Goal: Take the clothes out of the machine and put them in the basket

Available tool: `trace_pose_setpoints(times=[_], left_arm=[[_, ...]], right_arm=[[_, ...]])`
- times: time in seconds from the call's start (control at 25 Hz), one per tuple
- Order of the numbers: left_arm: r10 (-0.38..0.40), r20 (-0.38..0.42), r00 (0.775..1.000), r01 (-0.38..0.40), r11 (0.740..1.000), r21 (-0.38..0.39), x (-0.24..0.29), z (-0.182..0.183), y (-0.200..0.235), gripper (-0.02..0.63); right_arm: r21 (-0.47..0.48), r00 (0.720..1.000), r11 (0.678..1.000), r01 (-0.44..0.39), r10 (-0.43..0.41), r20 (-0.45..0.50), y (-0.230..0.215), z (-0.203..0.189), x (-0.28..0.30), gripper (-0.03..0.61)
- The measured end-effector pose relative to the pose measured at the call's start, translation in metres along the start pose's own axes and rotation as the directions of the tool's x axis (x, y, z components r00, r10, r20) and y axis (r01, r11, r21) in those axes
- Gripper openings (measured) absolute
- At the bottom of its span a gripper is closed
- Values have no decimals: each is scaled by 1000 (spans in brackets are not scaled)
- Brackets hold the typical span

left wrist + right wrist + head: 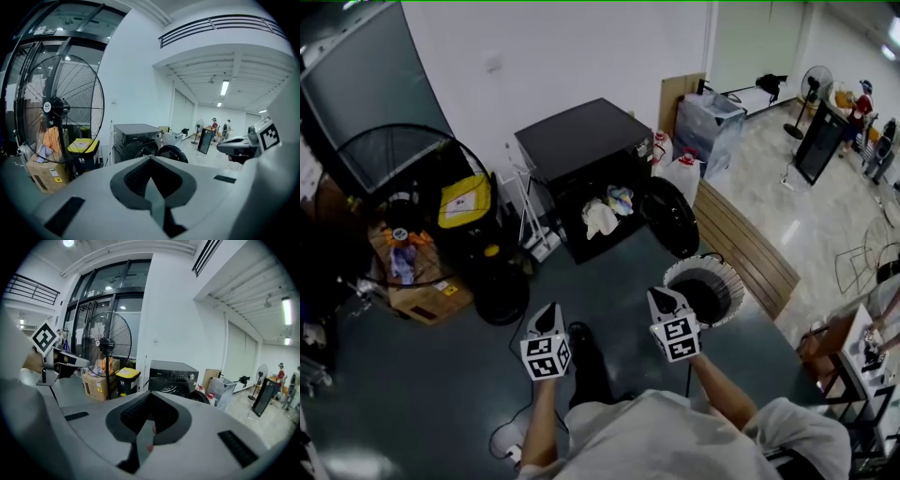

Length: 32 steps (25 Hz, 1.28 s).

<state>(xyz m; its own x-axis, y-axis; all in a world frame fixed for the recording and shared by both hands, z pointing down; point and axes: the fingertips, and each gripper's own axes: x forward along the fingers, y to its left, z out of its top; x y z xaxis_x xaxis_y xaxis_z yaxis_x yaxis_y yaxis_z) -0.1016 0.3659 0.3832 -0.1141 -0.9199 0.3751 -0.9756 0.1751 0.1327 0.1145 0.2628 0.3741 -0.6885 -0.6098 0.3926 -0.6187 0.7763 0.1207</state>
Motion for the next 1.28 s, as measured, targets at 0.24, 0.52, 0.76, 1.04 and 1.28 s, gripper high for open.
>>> trace_pose_setpoints(times=[0.24,0.52,0.76,1.04,1.28], left_arm=[[-39,-11,999,39,999,-4,69,12,21,18],[-106,-30,994,106,994,2,167,51,60,18],[-163,-44,986,165,986,28,251,101,98,18],[-235,-55,970,238,969,61,339,146,119,18],[-284,-86,955,291,953,87,393,158,121,18]], right_arm=[[6,999,999,31,-31,-20,-22,7,59,21],[6,996,997,78,-78,-38,-48,41,149,21],[22,991,992,124,-123,-47,-72,83,227,21],[33,982,982,184,-182,-56,-105,115,298,21],[43,975,976,212,-209,-70,-121,121,336,21]])
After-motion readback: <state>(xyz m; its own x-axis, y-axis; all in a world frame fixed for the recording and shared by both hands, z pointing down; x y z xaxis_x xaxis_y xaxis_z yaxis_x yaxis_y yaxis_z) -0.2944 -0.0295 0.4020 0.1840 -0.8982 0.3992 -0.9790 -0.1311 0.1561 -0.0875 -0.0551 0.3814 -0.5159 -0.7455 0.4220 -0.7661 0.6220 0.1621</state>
